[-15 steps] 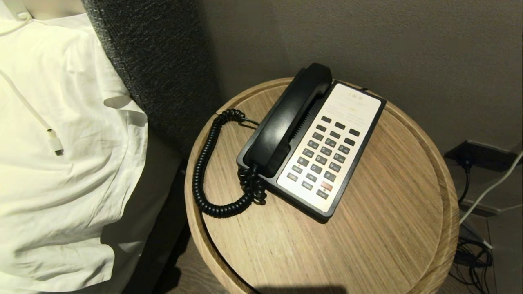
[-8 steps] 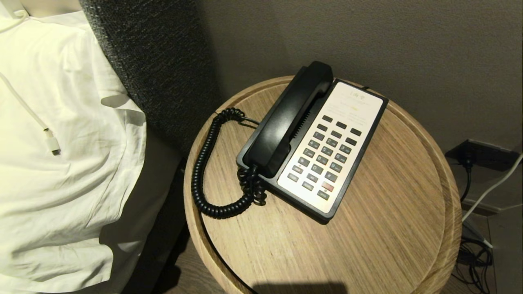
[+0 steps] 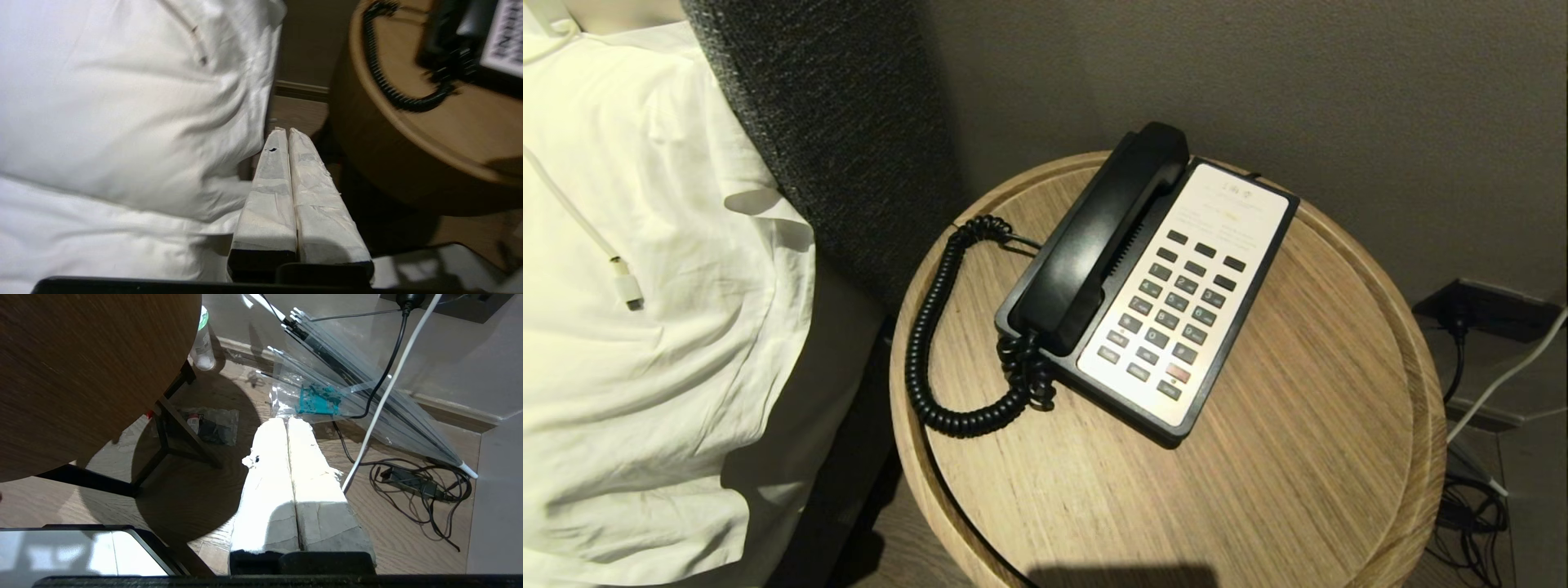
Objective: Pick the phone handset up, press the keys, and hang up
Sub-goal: Pick up the desk phone handset
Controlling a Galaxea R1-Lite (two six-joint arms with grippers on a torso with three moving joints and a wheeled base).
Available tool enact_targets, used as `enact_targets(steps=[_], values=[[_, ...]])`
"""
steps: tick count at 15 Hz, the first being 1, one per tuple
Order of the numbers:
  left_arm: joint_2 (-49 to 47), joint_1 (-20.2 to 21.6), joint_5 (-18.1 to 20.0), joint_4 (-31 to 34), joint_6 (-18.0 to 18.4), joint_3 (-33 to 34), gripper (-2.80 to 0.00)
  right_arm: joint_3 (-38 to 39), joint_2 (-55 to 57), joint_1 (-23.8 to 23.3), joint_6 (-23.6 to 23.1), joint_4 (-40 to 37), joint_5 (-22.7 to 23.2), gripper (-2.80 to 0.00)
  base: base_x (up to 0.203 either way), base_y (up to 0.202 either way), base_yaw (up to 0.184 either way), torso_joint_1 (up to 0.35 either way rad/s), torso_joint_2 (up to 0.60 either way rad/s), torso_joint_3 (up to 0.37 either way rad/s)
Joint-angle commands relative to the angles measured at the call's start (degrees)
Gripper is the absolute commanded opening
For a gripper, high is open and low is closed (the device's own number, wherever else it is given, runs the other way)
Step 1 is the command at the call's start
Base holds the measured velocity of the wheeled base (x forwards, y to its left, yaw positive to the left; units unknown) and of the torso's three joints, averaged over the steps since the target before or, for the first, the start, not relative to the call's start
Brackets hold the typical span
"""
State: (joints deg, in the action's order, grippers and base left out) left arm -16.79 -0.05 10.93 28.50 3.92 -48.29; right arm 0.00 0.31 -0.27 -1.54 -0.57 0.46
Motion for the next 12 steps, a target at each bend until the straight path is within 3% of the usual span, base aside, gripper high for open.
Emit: enact_targets(steps=[1,4,6,9,12], values=[[-22.0,-0.1,6.4,10.9,-0.6,-20.0,-2.80,0.0,0.0,0.0,0.0,0.0,0.0,-2.80,0.000,0.000,0.000,0.000,0.00,0.000],[-43.5,-1.0,12.2,25.7,-1.4,-44.6,-2.80,0.0,0.0,0.0,0.0,0.0,0.0,-2.80,0.000,0.000,0.000,0.000,0.00,0.000],[-55.1,-4.6,14.2,34.9,-2.2,-55.6,-2.80,0.0,0.0,0.0,0.0,0.0,0.0,-2.80,0.000,0.000,0.000,0.000,0.00,0.000],[-65.8,-17.5,11.5,40.7,-4.0,-60.8,-2.80,0.0,0.0,0.0,0.0,0.0,0.0,-2.80,0.000,0.000,0.000,0.000,0.00,0.000],[-71.3,-30.0,5.8,39.0,-6.2,-61.8,-2.80,0.0,0.0,0.0,0.0,0.0,0.0,-2.80,0.000,0.000,0.000,0.000,0.00,0.000]])
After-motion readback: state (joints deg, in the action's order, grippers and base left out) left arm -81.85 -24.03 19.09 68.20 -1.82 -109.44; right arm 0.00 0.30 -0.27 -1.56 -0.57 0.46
